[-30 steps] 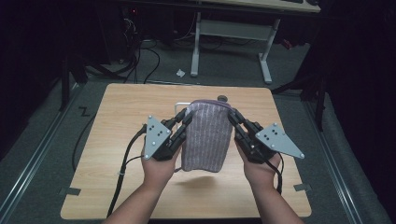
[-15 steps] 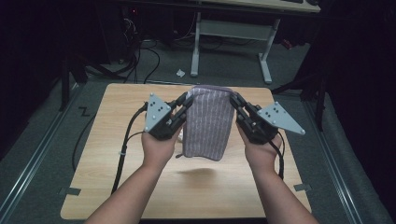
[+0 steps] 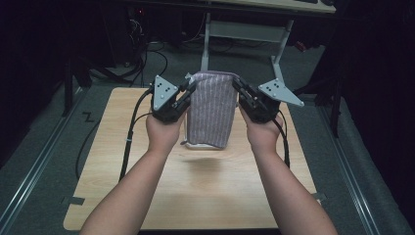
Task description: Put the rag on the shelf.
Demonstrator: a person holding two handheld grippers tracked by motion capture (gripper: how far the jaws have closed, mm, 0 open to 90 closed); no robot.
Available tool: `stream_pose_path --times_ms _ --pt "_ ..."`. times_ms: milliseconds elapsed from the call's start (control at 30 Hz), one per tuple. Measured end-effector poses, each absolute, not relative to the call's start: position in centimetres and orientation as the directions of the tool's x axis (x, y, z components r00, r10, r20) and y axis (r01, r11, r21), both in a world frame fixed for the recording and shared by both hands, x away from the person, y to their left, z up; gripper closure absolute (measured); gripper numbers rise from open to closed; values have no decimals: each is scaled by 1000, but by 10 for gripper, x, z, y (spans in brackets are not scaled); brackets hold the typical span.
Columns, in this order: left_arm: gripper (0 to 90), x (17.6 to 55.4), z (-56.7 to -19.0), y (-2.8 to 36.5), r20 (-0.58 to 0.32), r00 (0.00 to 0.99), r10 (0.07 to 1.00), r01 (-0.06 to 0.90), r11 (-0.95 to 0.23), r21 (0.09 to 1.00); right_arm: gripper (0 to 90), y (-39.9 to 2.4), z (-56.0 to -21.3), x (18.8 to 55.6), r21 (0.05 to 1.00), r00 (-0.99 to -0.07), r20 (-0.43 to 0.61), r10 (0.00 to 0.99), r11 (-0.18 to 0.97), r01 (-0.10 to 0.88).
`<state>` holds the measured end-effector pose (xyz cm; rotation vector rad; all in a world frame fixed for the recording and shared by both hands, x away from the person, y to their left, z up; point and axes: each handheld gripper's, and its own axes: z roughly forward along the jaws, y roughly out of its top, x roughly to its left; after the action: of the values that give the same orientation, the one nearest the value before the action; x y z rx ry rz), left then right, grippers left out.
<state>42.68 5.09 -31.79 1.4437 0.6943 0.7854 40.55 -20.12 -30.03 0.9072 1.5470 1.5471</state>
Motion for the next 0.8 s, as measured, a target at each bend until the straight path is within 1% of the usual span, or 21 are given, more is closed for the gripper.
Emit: stream_pose_path --times_ms 133,300,400,433,467,533,667,700,800 --pt "796 440 -315 52 47 587 808 -51 -21 998 845 -200 -299 418 1000 -462 -9 887 -1 -22" --pt "796 456 -315 50 26 583 812 -24 -15 1000 844 -200 -300 435 1000 -453 8 891 -11 -4" --pt "796 466 -316 50 9 591 807 -9 -5 1000 844 -204 -303 447 999 -485 39 874 -46 -1" --pt "796 469 -316 51 -2 599 800 -3 5 1000 844 -205 -303 452 999 -480 43 876 -45 6" --pt "796 474 -316 52 -26 613 790 4 30 1000 844 -206 -303 455 999 -474 42 879 -40 13" --pt "795 482 -316 52 -42 609 792 21 37 999 844 -207 -304 463 999 -468 35 883 -29 20" --pt "795 497 -320 49 -30 584 811 36 11 999 844 -204 -309 480 999 -441 2 897 14 33" --pt "795 501 -321 48 -27 580 814 41 4 999 844 -203 -311 486 999 -438 7 899 15 48" --pt "795 513 -330 46 -36 567 823 78 -10 997 844 -203 -315 494 997 -425 -8 905 38 63"
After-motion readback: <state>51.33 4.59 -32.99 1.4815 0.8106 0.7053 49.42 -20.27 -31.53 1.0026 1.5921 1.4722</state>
